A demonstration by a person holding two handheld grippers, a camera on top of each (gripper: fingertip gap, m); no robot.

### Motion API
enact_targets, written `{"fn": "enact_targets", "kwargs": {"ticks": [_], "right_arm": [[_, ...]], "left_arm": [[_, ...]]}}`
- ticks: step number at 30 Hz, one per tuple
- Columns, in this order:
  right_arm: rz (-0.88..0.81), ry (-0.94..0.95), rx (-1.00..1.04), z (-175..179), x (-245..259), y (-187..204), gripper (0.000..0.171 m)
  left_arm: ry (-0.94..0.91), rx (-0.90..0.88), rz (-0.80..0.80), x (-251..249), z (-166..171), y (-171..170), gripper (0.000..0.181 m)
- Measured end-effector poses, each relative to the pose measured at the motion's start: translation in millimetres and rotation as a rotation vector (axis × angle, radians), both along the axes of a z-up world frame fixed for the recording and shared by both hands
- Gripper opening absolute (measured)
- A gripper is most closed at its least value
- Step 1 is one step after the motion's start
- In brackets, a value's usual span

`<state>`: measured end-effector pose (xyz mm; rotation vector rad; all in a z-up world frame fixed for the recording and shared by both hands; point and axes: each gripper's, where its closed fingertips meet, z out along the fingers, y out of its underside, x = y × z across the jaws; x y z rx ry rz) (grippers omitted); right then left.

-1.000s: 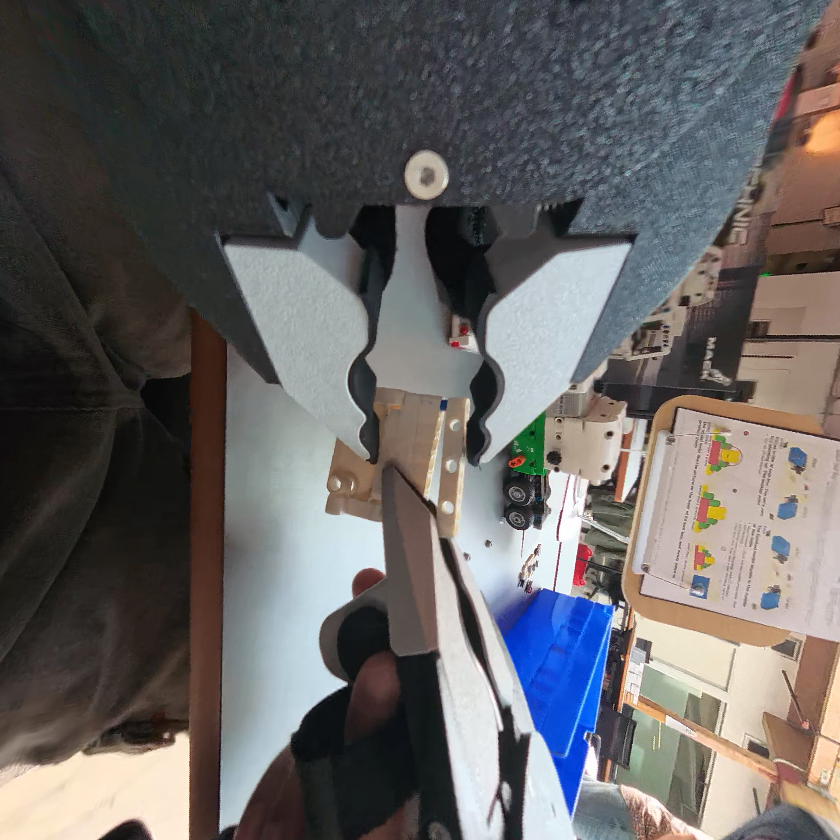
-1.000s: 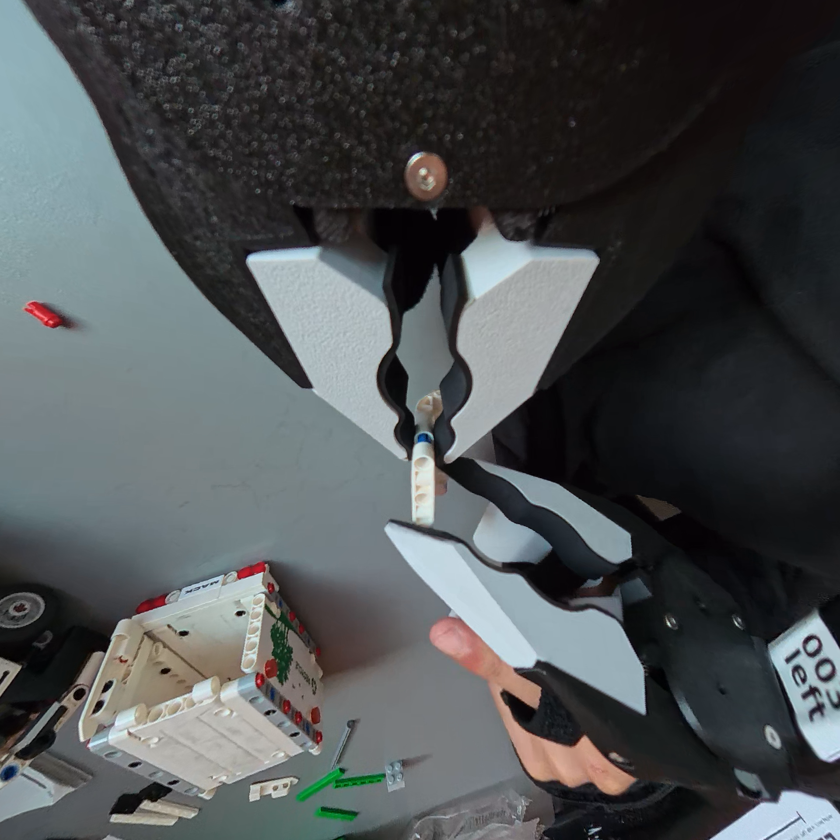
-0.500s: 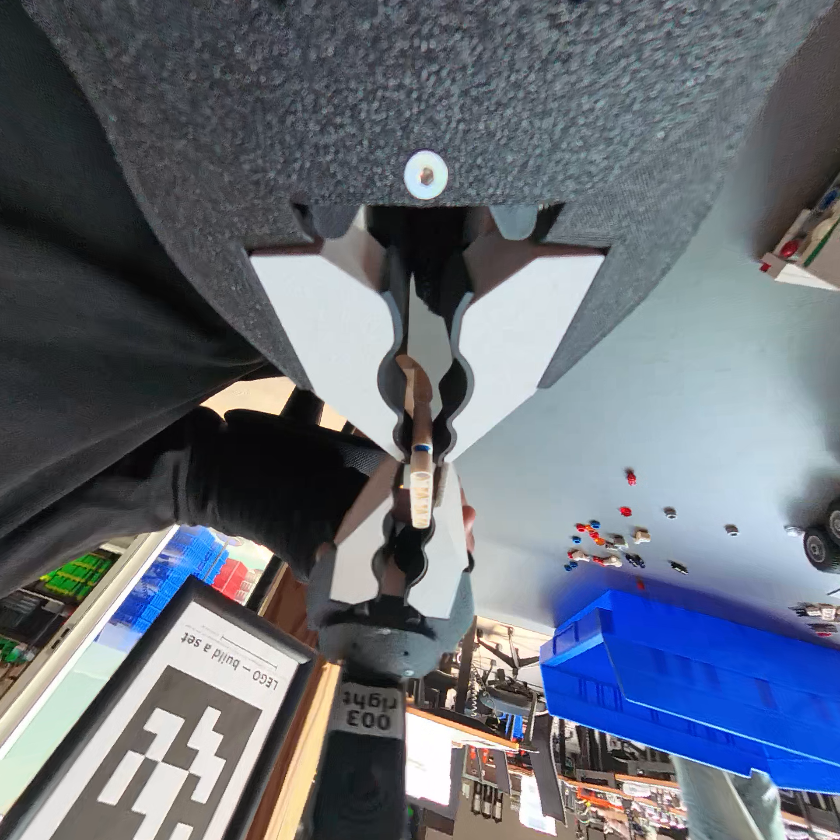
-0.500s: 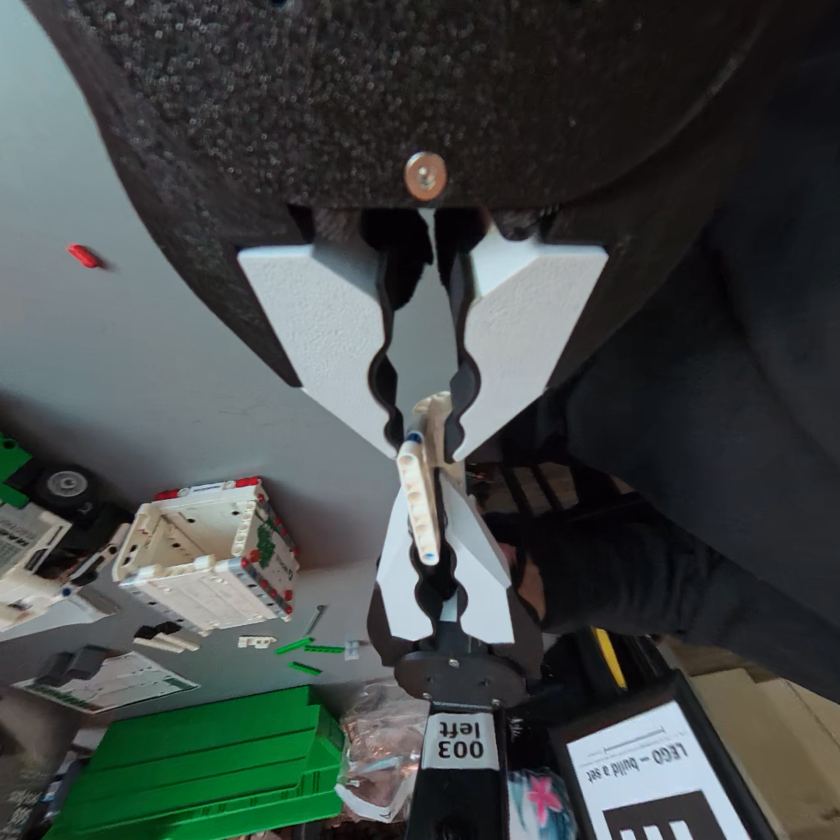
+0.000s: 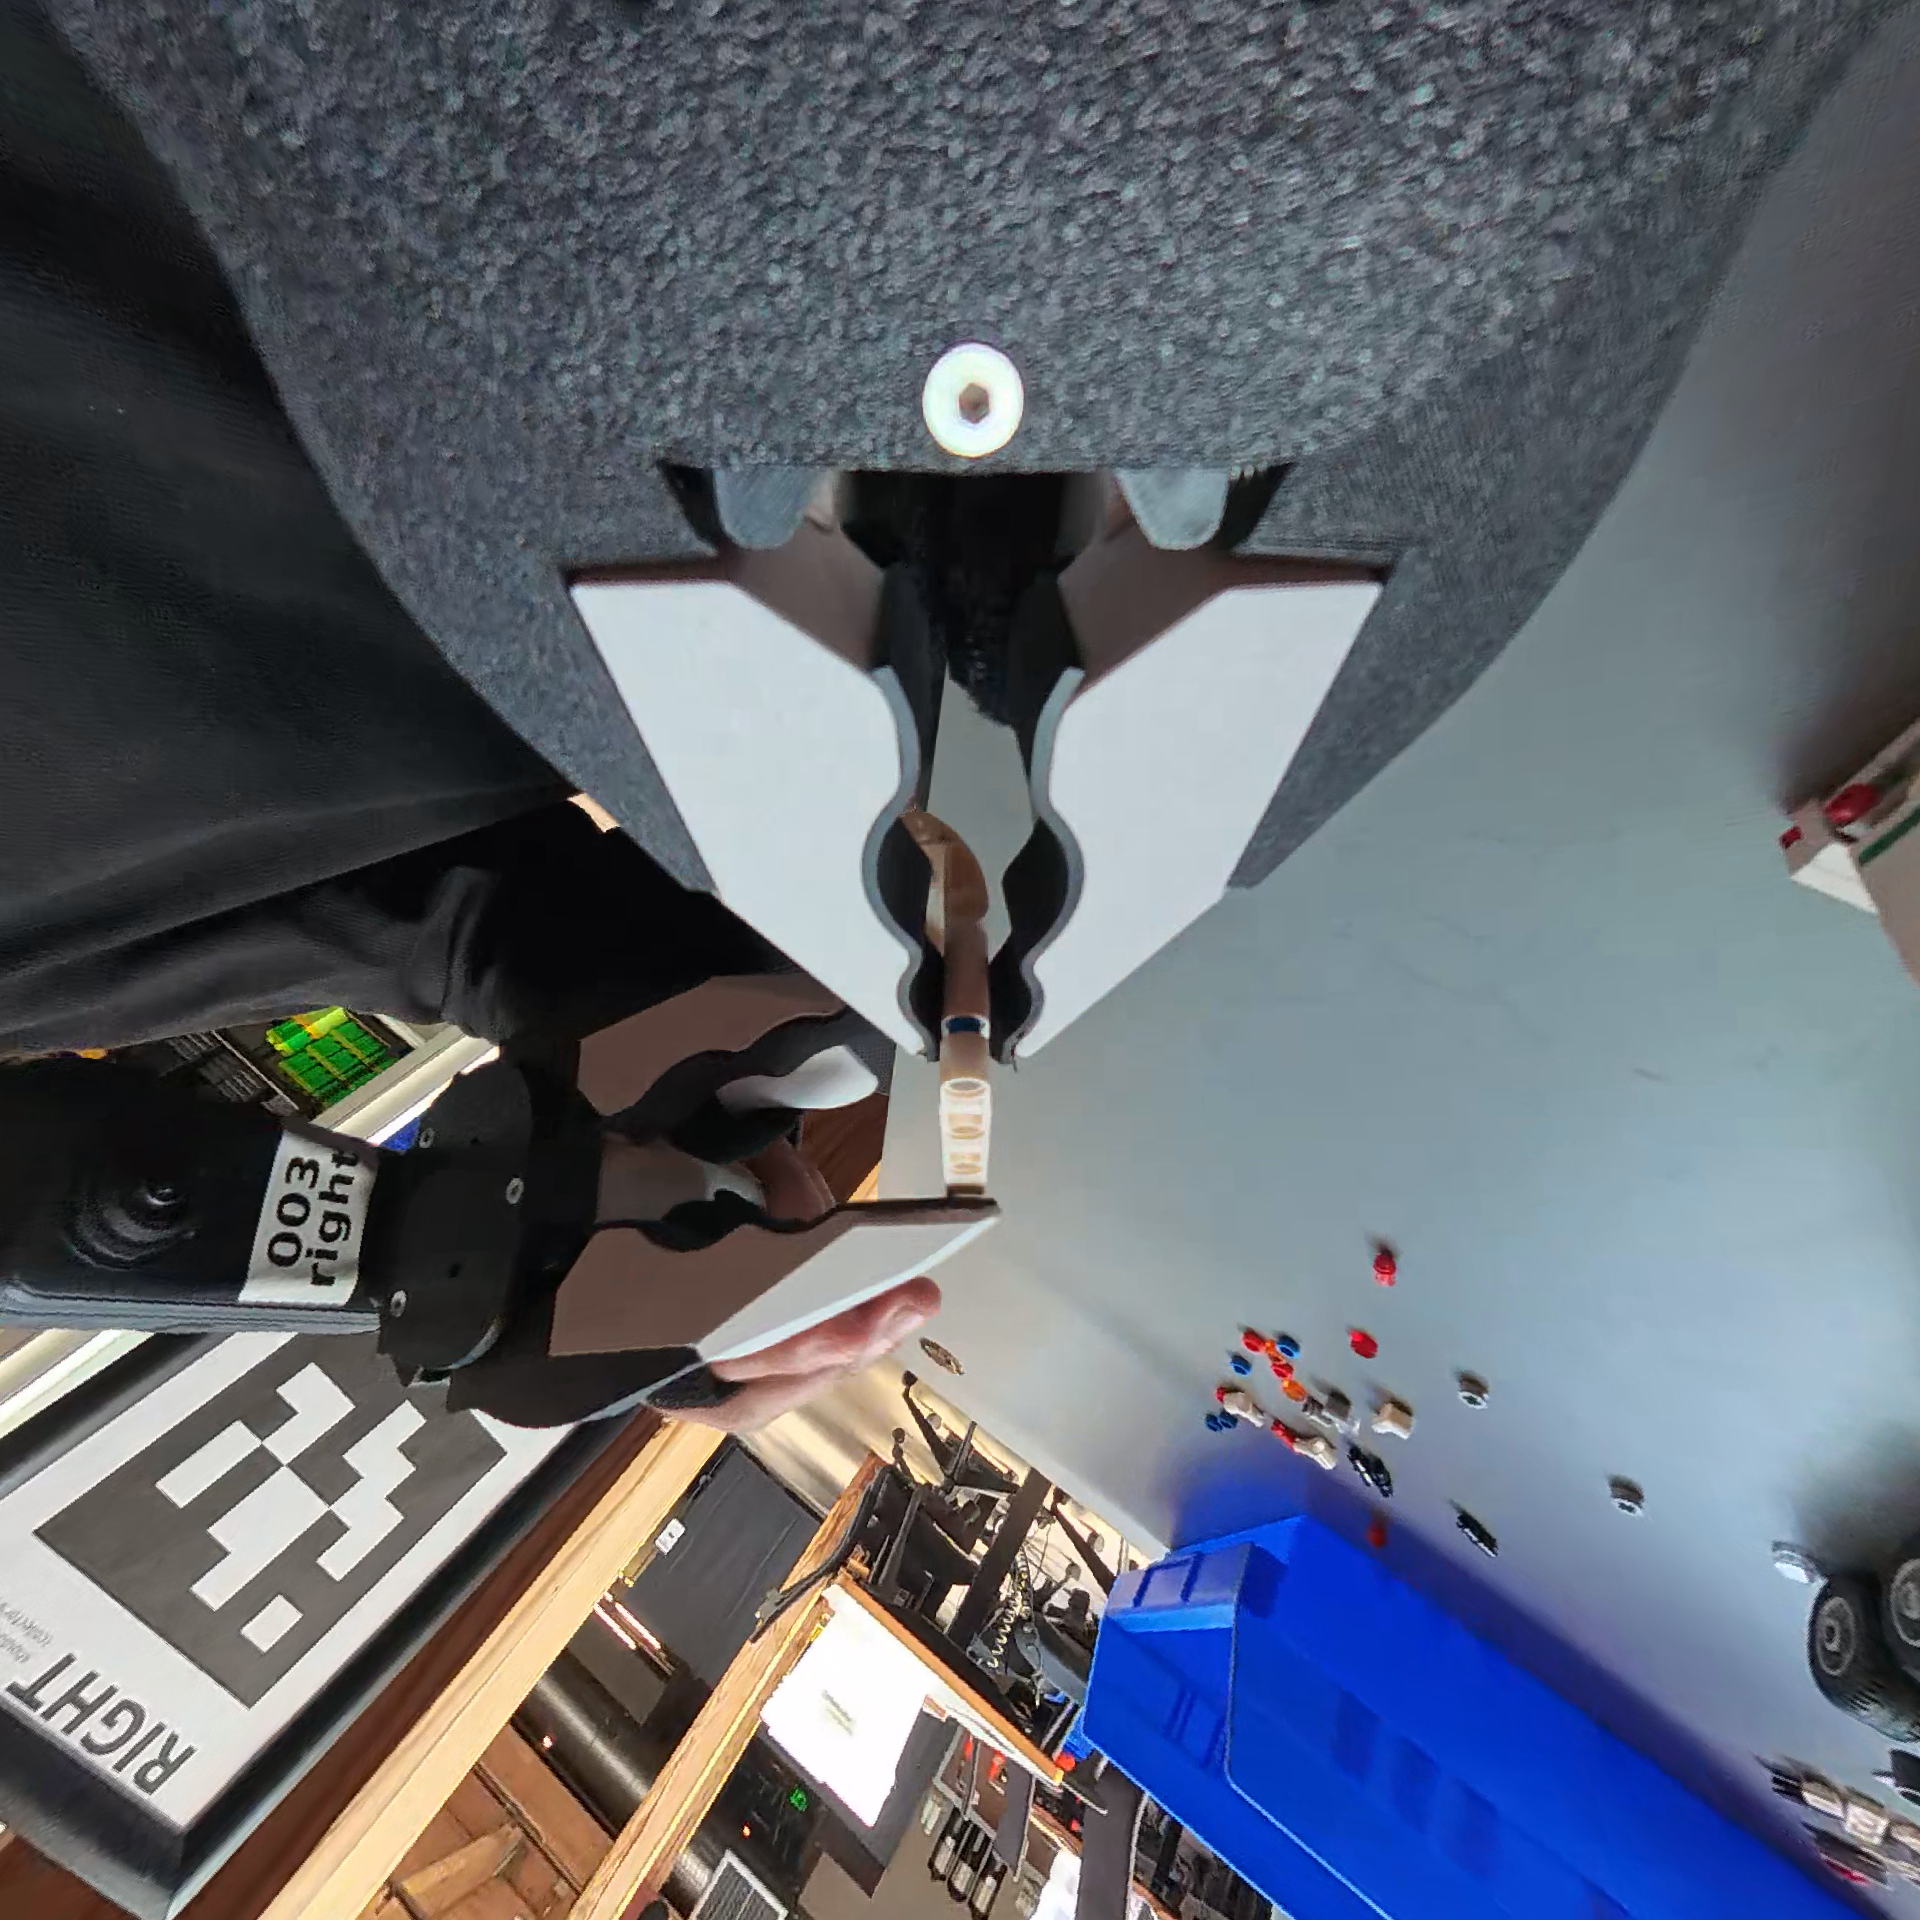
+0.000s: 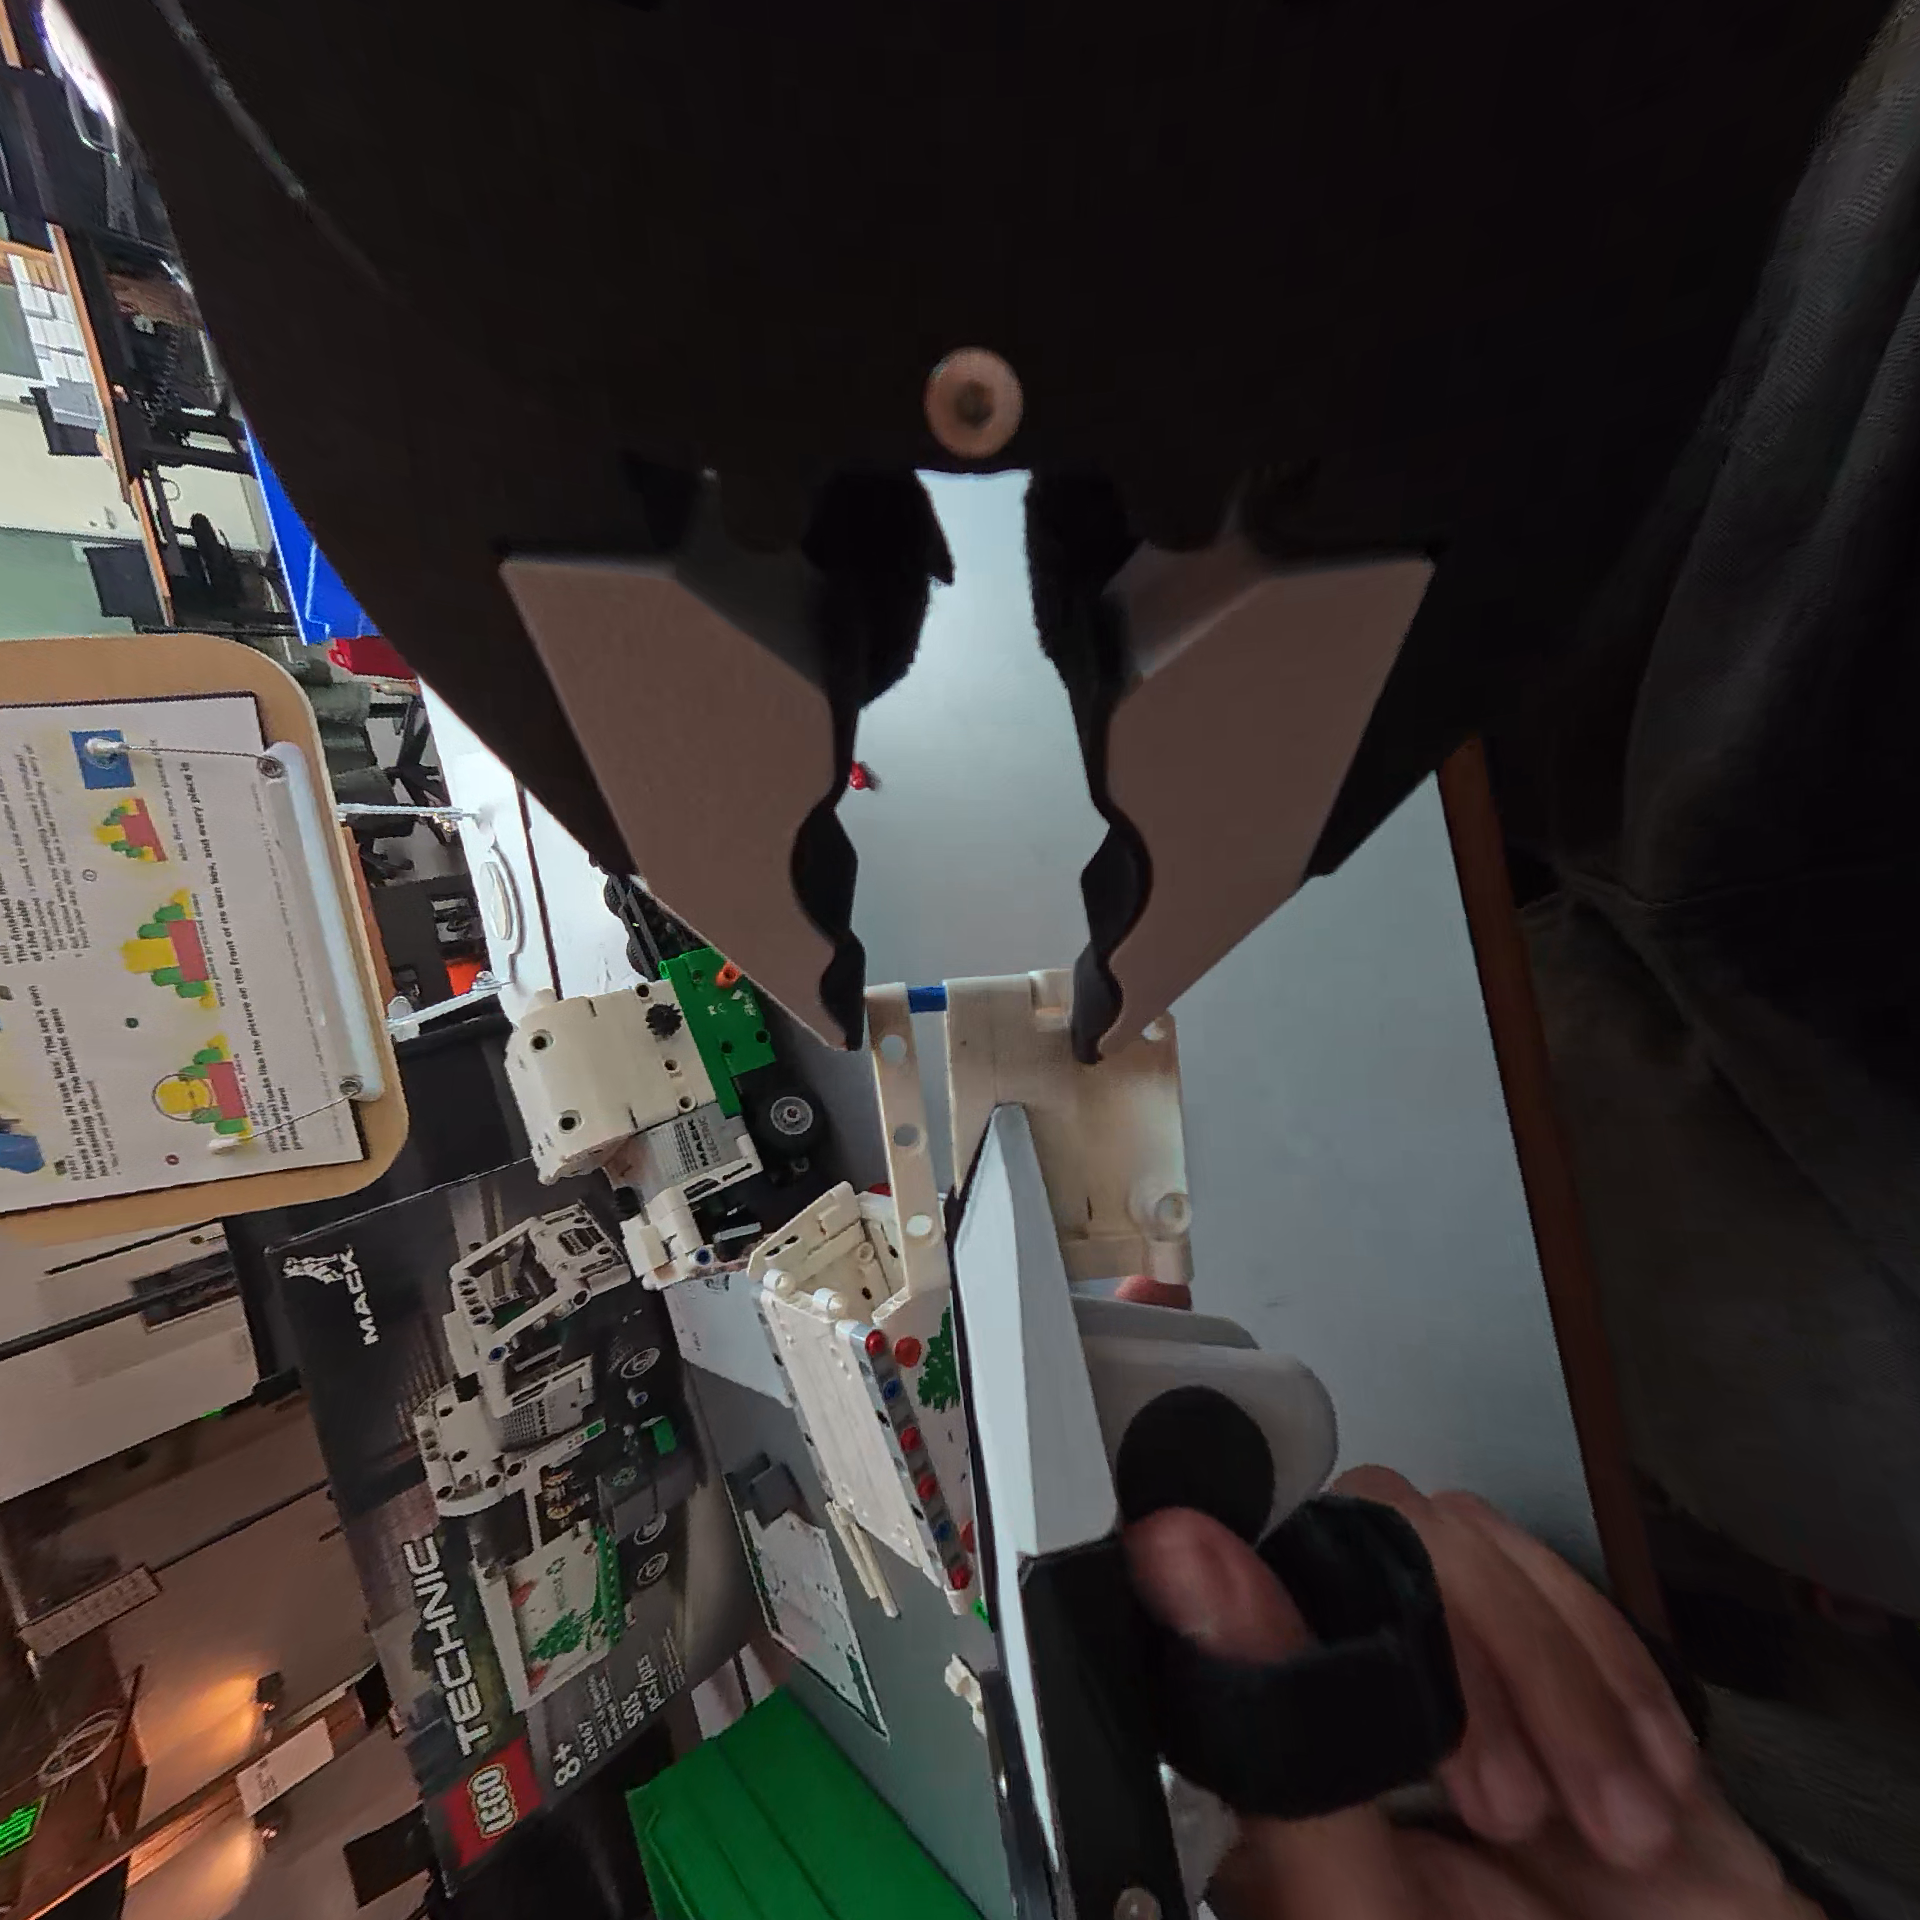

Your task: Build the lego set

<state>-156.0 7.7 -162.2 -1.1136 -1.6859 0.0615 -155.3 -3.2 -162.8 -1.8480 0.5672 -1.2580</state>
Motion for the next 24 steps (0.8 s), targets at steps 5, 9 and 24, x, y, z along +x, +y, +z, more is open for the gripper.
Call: {"fn": "enact_targets", "kwargs": {"ticks": [5,9,24], "right_arm": [[0.001,-0.023,0.036,-2,0,-1,0.038],[-0.001,-0.045,0.062,-2,1,-1,0.038],[0.066,0.08,-0.1,0,-2,-7,0.038]], "left_arm": [[-0.002,-0.01,-0.012,0,-1,-1,0.005],[0.021,0.013,-0.005,1,-1,-2,0.005],[0.101,0.14,-0.022,-2,3,-7,0.005]]}}
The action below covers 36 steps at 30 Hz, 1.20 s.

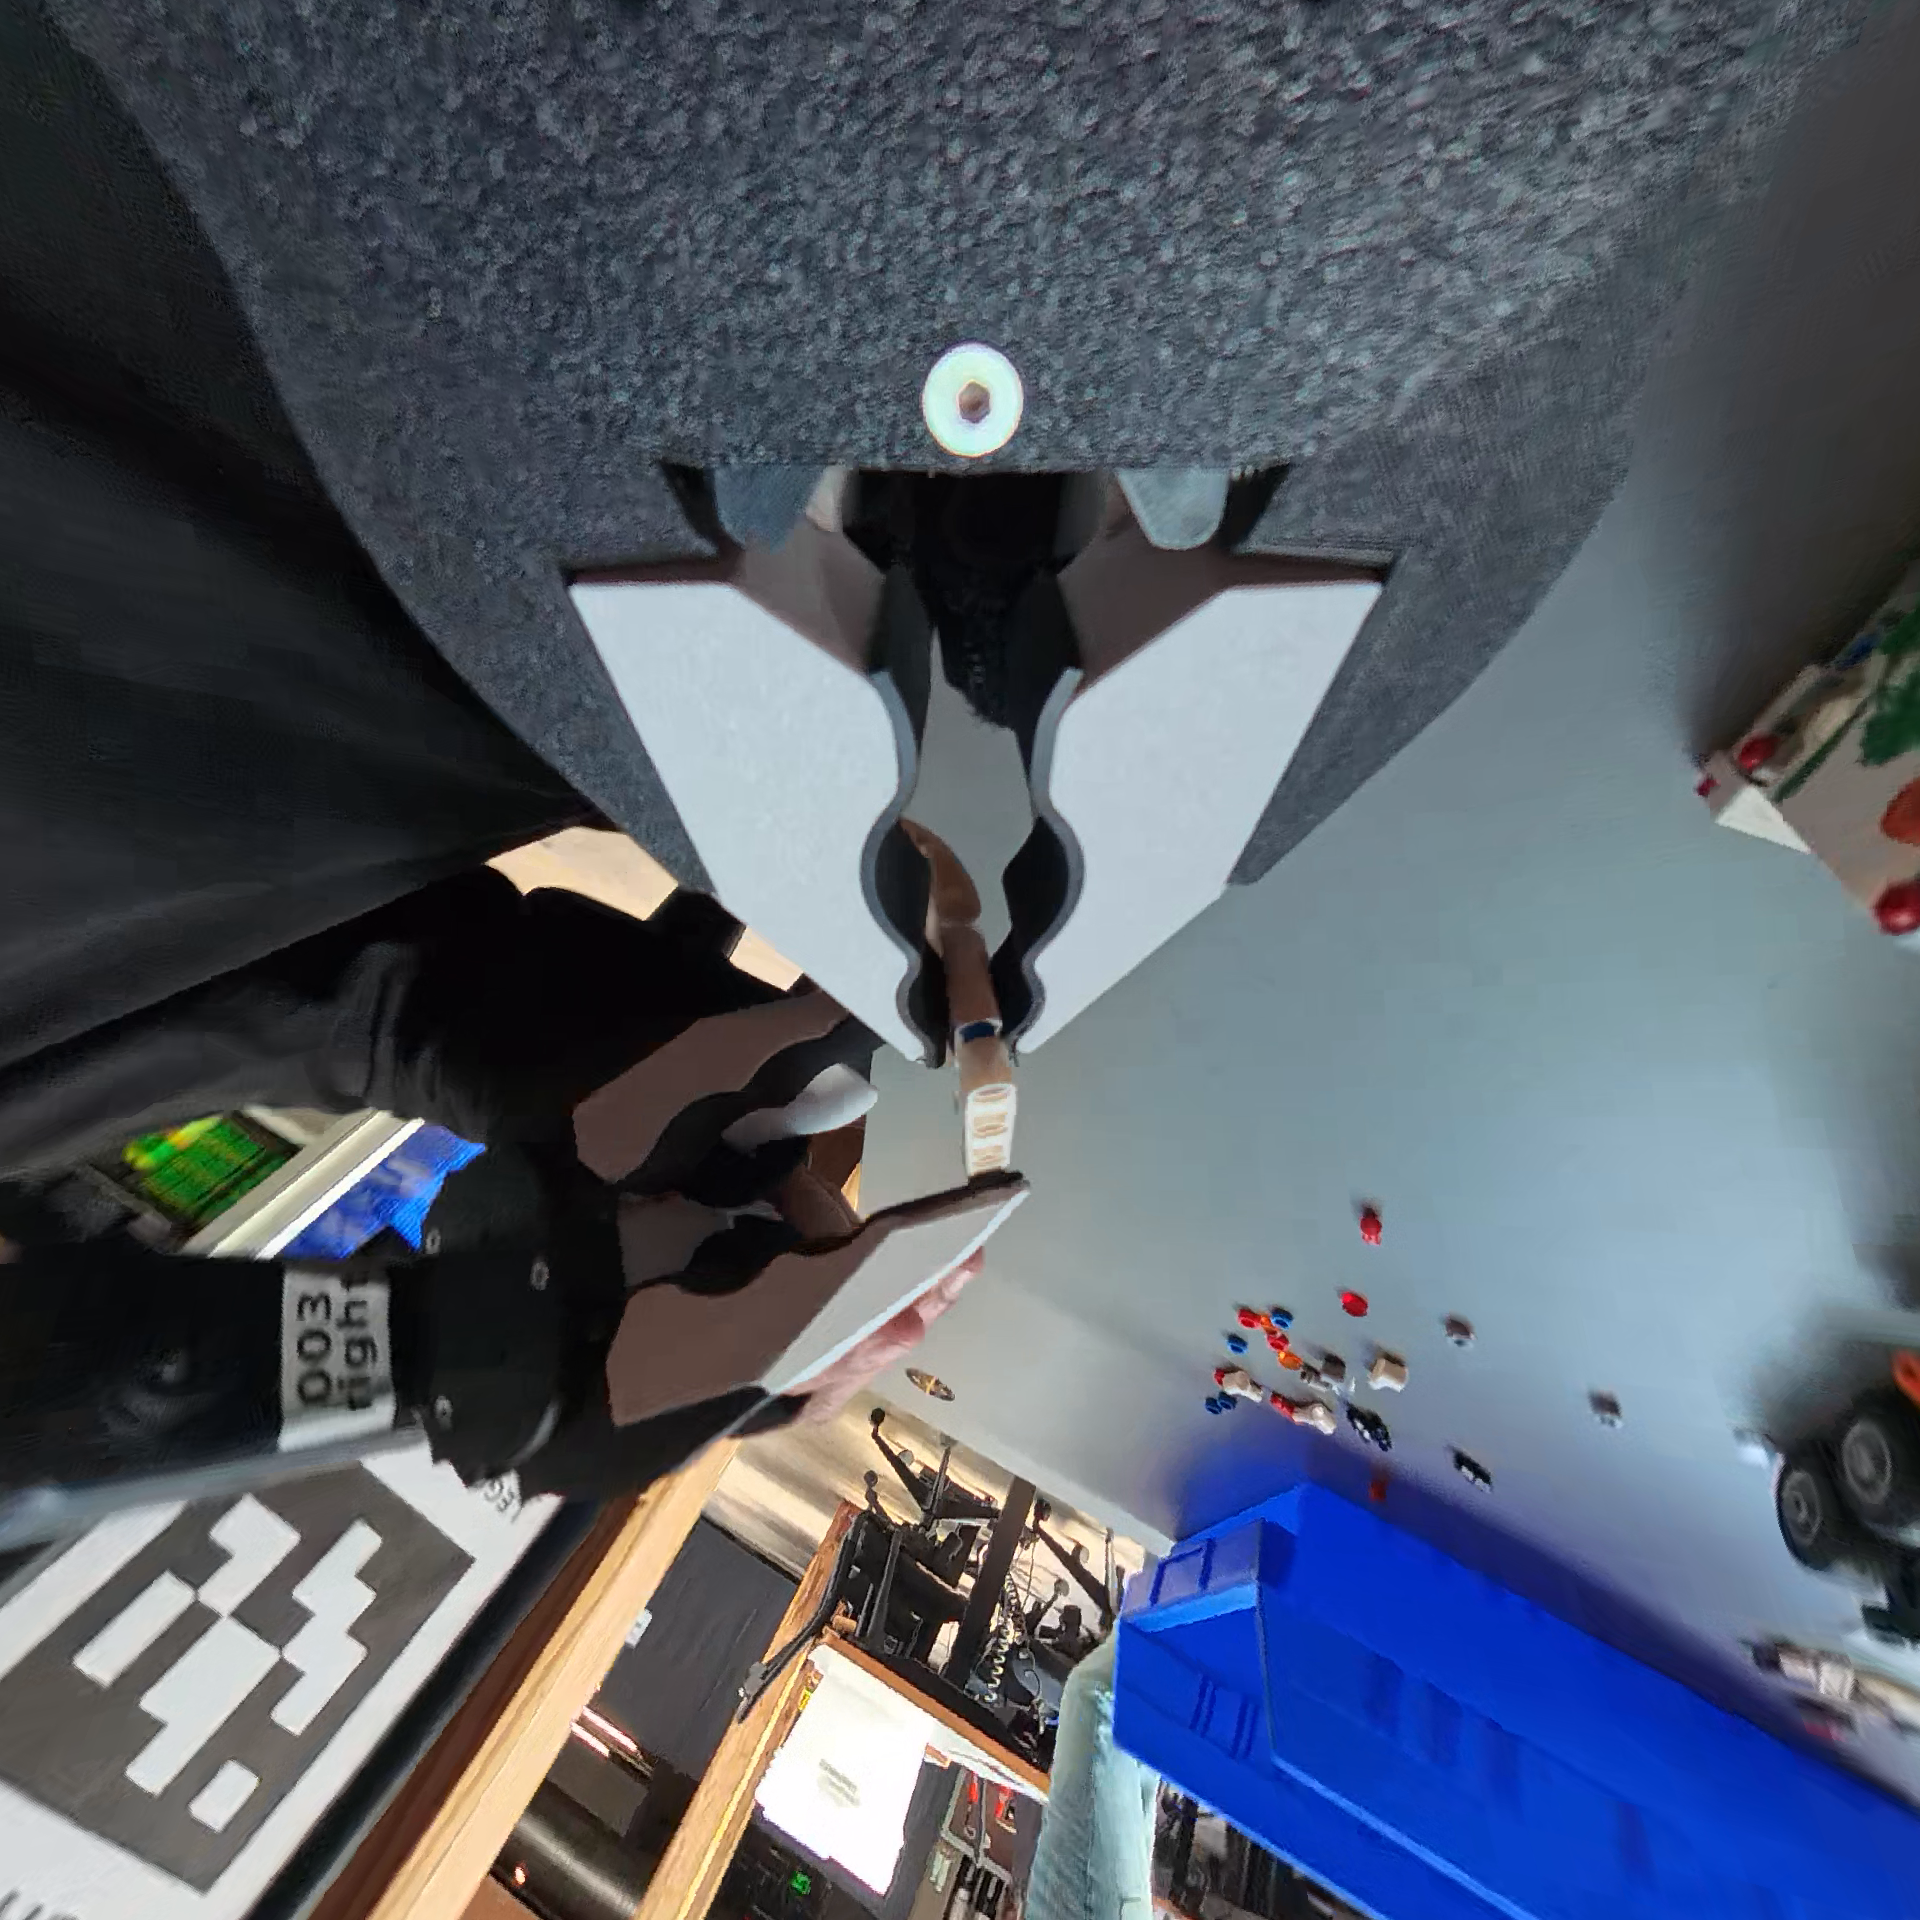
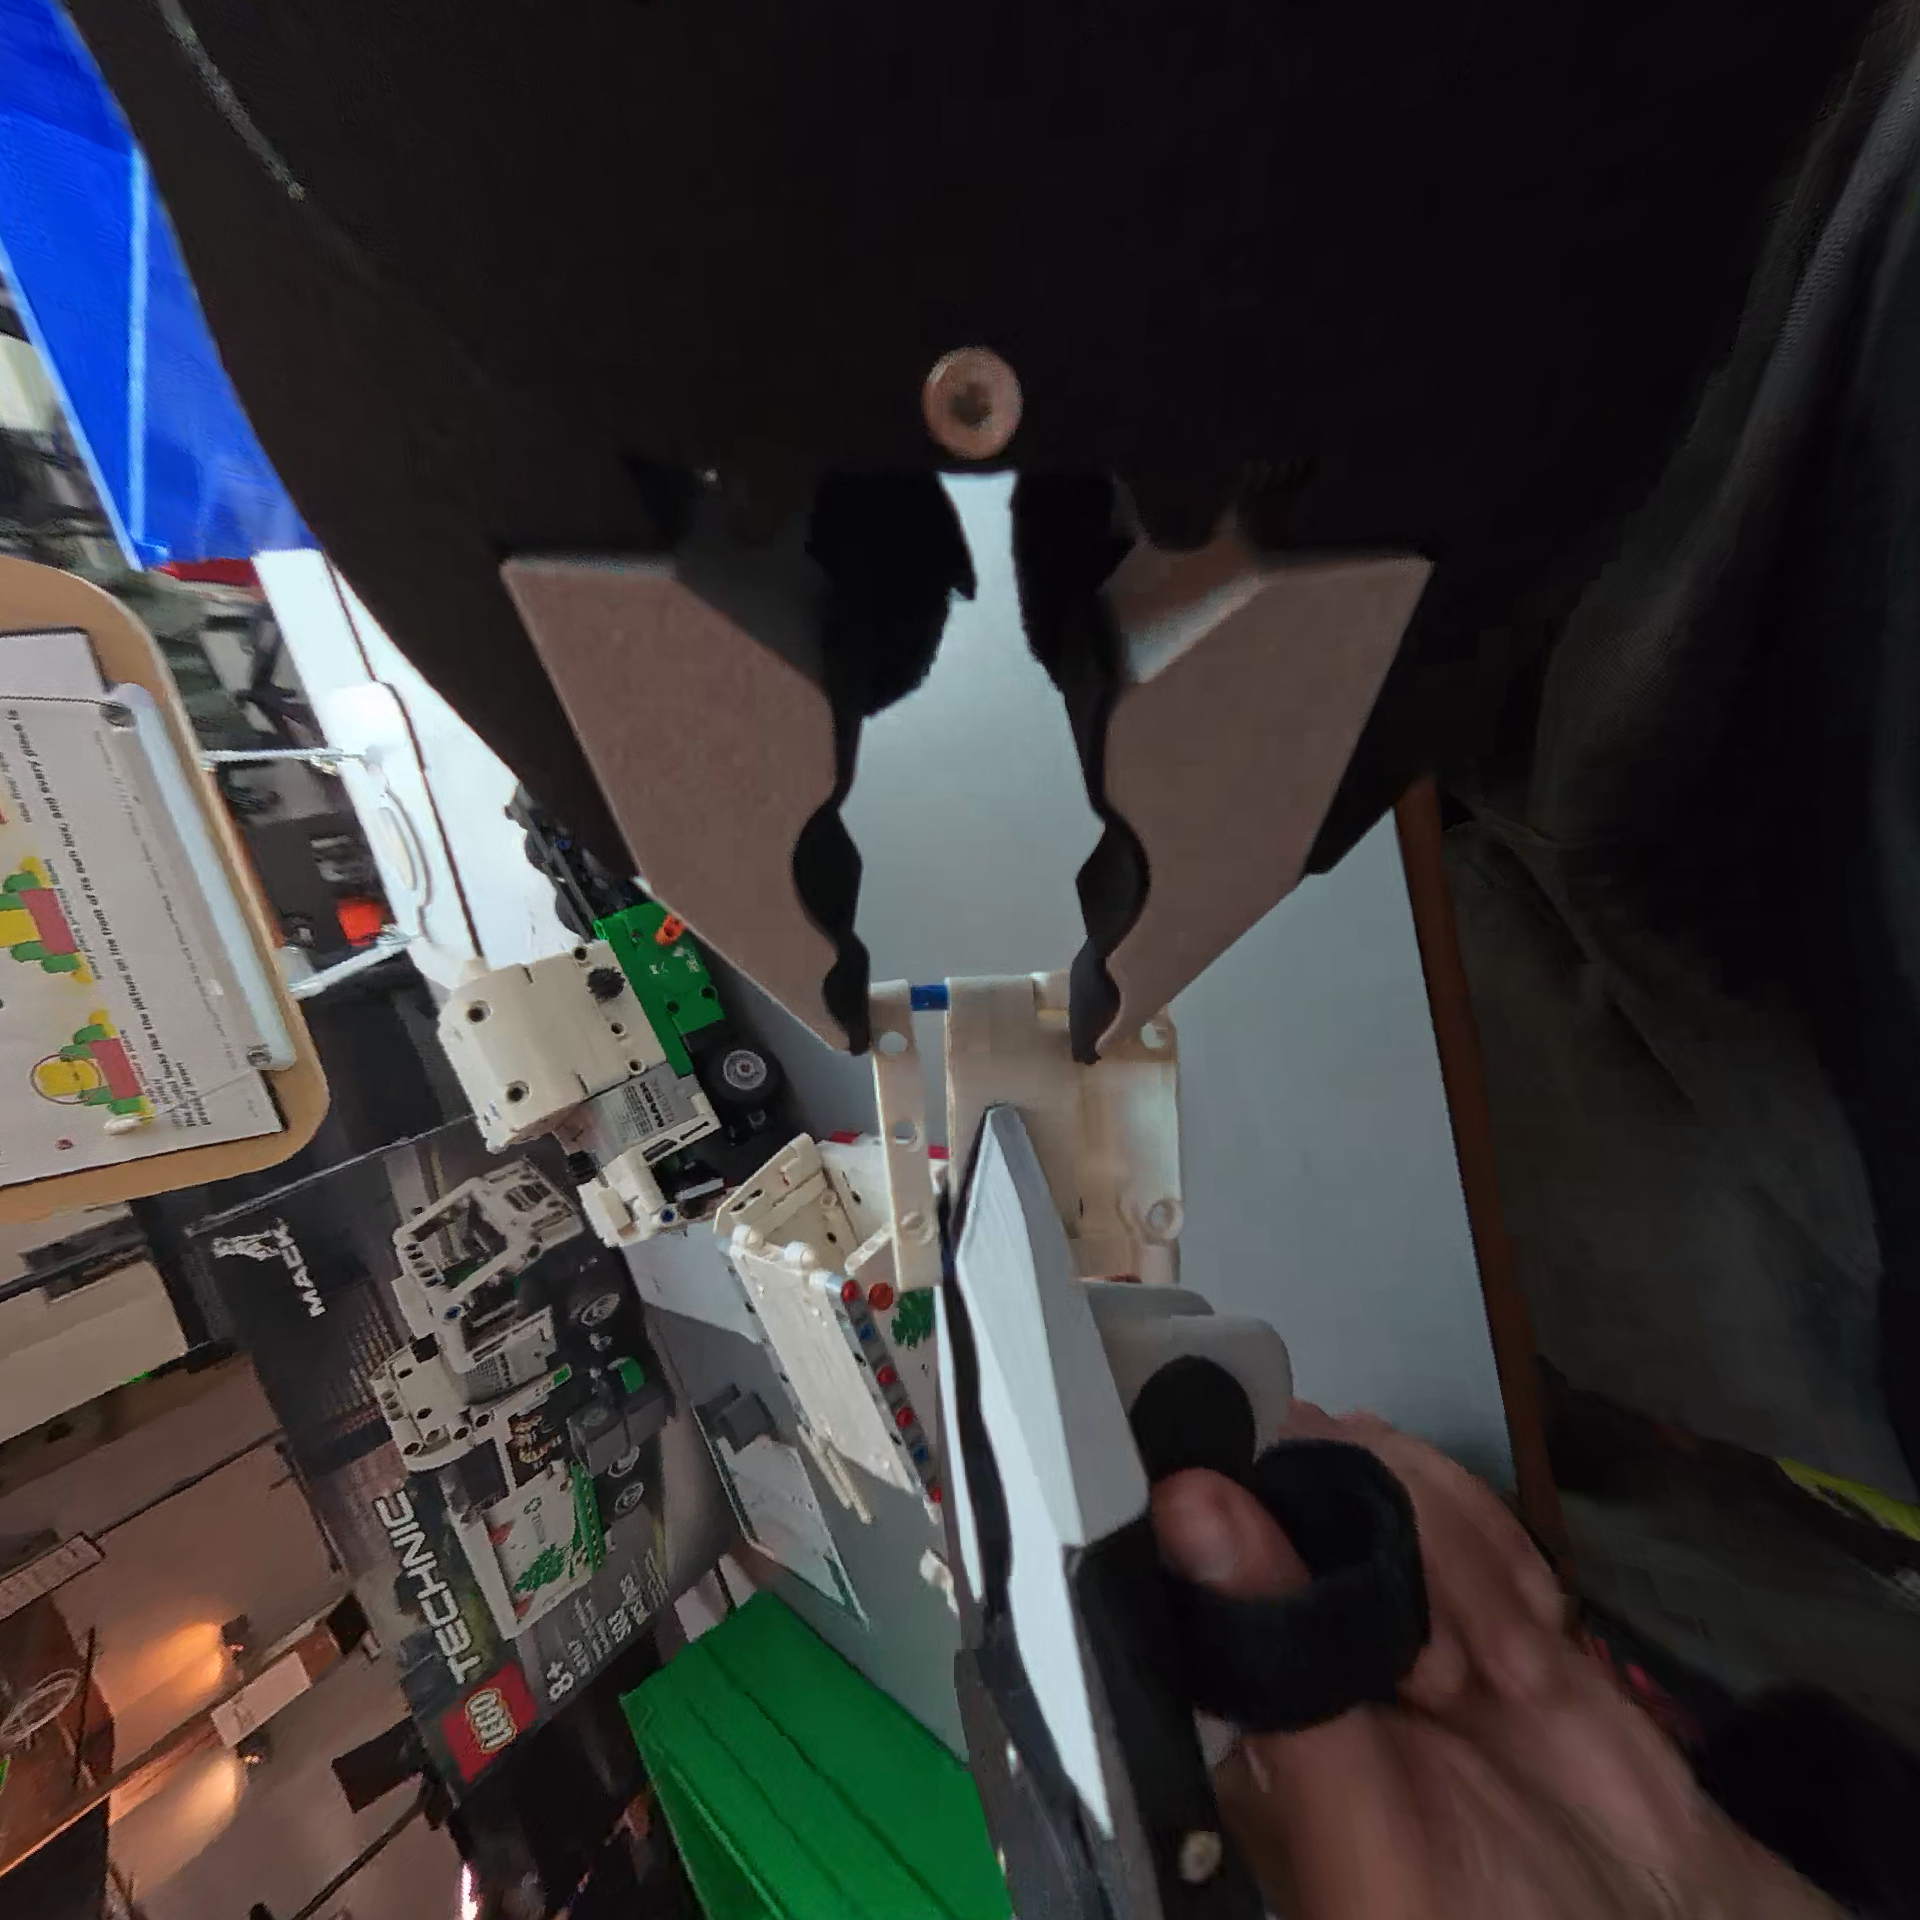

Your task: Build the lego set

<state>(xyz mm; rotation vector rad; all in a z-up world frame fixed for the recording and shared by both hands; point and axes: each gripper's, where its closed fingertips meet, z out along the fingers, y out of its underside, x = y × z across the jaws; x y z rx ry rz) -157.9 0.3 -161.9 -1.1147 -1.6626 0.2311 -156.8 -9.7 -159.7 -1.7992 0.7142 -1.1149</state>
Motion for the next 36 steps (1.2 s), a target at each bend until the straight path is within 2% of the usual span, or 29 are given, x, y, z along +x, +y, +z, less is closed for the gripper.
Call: {"fn": "enact_targets", "kwargs": {"ticks": [2,4,5,6,8,10,14,17,20,24,26,28,31,33,36], "right_arm": [[0.068,0.107,-0.137,18,6,-9,0.027],[0.163,0.159,-0.393,26,14,-20,0.033],[0.184,0.143,-0.498,22,16,-22,0.042],[0.199,0.128,-0.546,17,17,-24,0.043],[0.217,0.107,-0.51,8,15,-26,0.032],[0.213,0.058,-0.48,-3,11,-29,0.028],[0.299,0.213,-0.574,12,0,-39,0.02],[0.376,0.369,-0.789,31,1,-41,0.016],[0.433,0.441,-0.965,44,2,-44,0.013],[0.388,0.401,-0.981,45,11,-32,0.01],[0.379,0.429,-0.998,50,13,-27,0.011],[0.373,0.514,-1.026,59,11,-24,0.011],[0.394,0.712,-1.061,78,7,-21,0.018],[0.404,0.85,-1.104,88,8,-18,0.013],[0.431,0.94,-1.137,98,11,-21,0.014]], "left_arm": [[0.094,0.184,-0.037,2,6,-10,0.005],[0.126,0.375,-0.063,3,18,-20,0.005],[0.148,0.414,-0.058,3,19,-20,0.005],[0.179,0.433,-0.065,3,16,-20,0.005],[0.206,0.496,-0.055,3,13,-19,0.005],[0.1,0.539,-0.085,7,23,-27,0.005],[-0.097,0.495,-0.075,8,43,-30,0.005],[-0.241,0.426,-0.052,4,56,-28,0.005],[-0.338,0.367,-0.05,2,62,-28,0.005],[-0.161,0.347,-0.061,3,44,-25,0.007],[-0.148,0.352,-0.028,5,45,-21,0.005],[-0.206,0.335,0.0,4,50,-18,0.005],[-0.395,0.262,0.053,4,60,-15,0.004],[-0.498,0.245,0.083,8,66,-16,0.004],[-0.533,0.232,0.089,16,69,-19,0.004]]}}
